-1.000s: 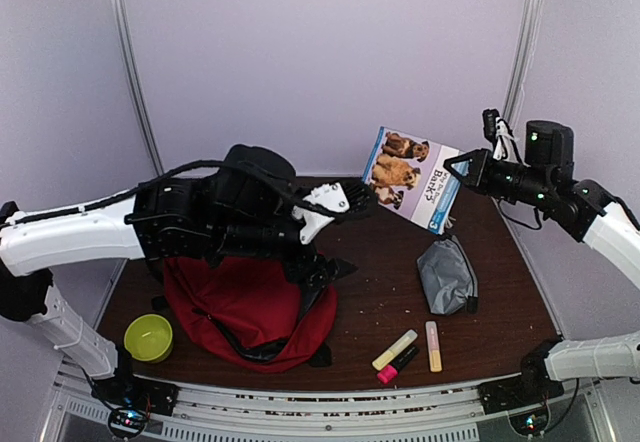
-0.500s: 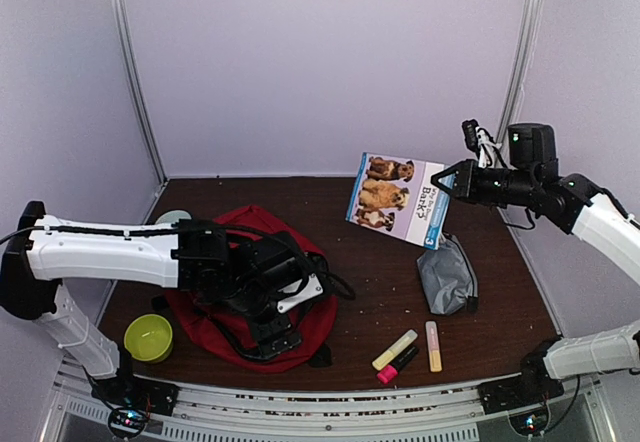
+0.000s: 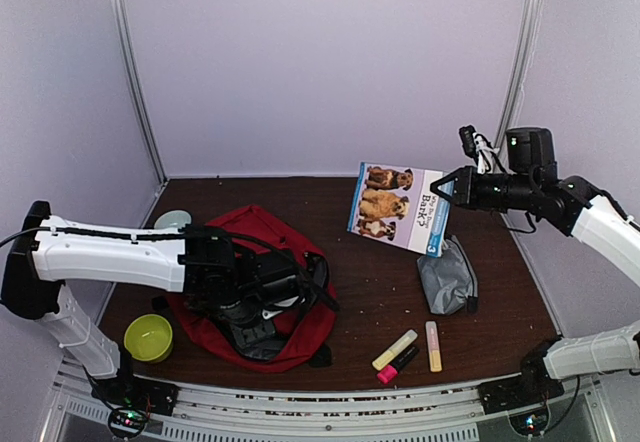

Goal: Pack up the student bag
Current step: Pick up the largest pocket of the bag from the student bag.

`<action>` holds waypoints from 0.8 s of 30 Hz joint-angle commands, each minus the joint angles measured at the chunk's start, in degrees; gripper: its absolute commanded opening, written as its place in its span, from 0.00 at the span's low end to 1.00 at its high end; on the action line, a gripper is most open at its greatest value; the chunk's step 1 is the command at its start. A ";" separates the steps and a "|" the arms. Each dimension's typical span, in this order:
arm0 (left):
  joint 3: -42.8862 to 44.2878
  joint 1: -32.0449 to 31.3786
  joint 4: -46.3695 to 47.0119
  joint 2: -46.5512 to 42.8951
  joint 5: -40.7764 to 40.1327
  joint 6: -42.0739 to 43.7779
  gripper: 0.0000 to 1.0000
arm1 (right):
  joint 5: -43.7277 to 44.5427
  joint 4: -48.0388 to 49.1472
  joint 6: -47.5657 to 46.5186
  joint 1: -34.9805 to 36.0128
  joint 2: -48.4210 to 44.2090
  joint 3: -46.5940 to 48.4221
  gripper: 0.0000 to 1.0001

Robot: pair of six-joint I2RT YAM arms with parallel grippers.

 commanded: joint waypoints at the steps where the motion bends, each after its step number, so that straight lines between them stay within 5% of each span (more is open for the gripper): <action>1: 3.32 -0.13 -0.67 -2.56 -5.65 -0.89 0.00 | -4.85 3.11 -0.87 0.11 -2.30 -0.53 0.00; 12: 11.08 4.96 11.91 -13.48 -29.74 2.94 0.00 | -22.52 8.36 5.75 2.89 -3.21 -3.06 0.00; 21: 11.67 7.19 24.45 -16.61 -30.03 10.37 0.00 | -37.22 -8.16 -2.20 11.70 5.64 -3.04 0.00; 24: 13.03 7.30 24.48 -15.09 -30.91 10.85 0.00 | -33.28 -11.21 -3.79 13.18 7.67 -2.33 0.00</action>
